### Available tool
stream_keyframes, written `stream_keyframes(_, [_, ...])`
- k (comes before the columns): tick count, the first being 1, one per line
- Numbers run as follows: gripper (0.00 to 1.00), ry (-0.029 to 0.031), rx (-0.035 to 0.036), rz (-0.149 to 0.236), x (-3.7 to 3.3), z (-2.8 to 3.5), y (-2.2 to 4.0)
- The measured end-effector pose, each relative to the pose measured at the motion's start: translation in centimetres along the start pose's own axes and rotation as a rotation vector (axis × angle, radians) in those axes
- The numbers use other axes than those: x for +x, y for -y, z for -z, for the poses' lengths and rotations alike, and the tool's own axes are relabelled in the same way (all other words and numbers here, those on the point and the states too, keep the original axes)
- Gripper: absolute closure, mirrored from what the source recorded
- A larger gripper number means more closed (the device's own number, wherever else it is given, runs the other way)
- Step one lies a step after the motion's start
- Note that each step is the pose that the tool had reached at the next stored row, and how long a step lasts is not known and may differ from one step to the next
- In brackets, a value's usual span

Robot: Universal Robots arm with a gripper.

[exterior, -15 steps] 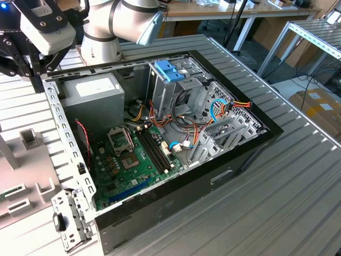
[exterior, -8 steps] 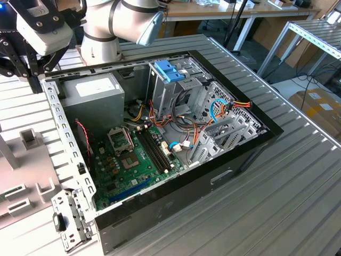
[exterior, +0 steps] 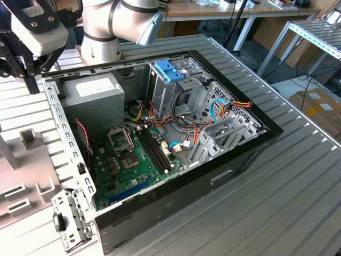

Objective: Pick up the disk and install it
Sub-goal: 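Reach for the disk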

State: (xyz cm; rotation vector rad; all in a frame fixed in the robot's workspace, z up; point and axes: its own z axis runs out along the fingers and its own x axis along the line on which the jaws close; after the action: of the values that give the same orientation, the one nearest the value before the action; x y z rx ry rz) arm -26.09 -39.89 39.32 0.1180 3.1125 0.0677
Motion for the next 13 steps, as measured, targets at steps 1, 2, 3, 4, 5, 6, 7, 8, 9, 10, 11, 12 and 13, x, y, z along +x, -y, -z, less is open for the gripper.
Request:
stream_keyframes(1, [0.89, 0.0000, 0.0000, 0.000, 0.08, 0.00, 0.01])
stream_keyframes(2, [0.89, 0.0000, 0.0000, 0.000, 0.17, 0.00, 0.01])
stream_keyframes(3, [0.89, 0.0000, 0.0000, 0.000, 0.26, 0.01, 0.02])
stream_keyframes(4, [0.89, 0.0000, 0.0000, 0.000, 0.33, 0.01, 0.03])
stream_keyframes(5, [0.89, 0.0000, 0.0000, 0.000, 0.40, 0.01, 0.03])
stream_keyframes(6, [0.89, 0.0000, 0.0000, 0.000, 0.44, 0.01, 0.03])
stream_keyframes(7, [0.89, 0.0000, 0.0000, 0.000, 0.57, 0.01, 0.04])
stream_keyframes(8, [0.89, 0.0000, 0.0000, 0.000, 0.68, 0.02, 0.05])
stream_keyframes(9, [0.89, 0.0000, 0.0000, 0.000, 0.74, 0.02, 0.06])
stream_keyframes(10, [0.89, 0.0000, 0.0001, 0.000, 0.80, 0.02, 0.06])
stream_keyframes(11, [0.89, 0.0000, 0.0000, 0.000, 0.87, 0.02, 0.07])
stream_keyframes(12, [0.89, 0.0000, 0.0000, 0.000, 0.93, 0.02, 0.07])
stream_keyframes(13, [0.89, 0.0000, 0.0000, 0.000, 0.98, 0.02, 0.07])
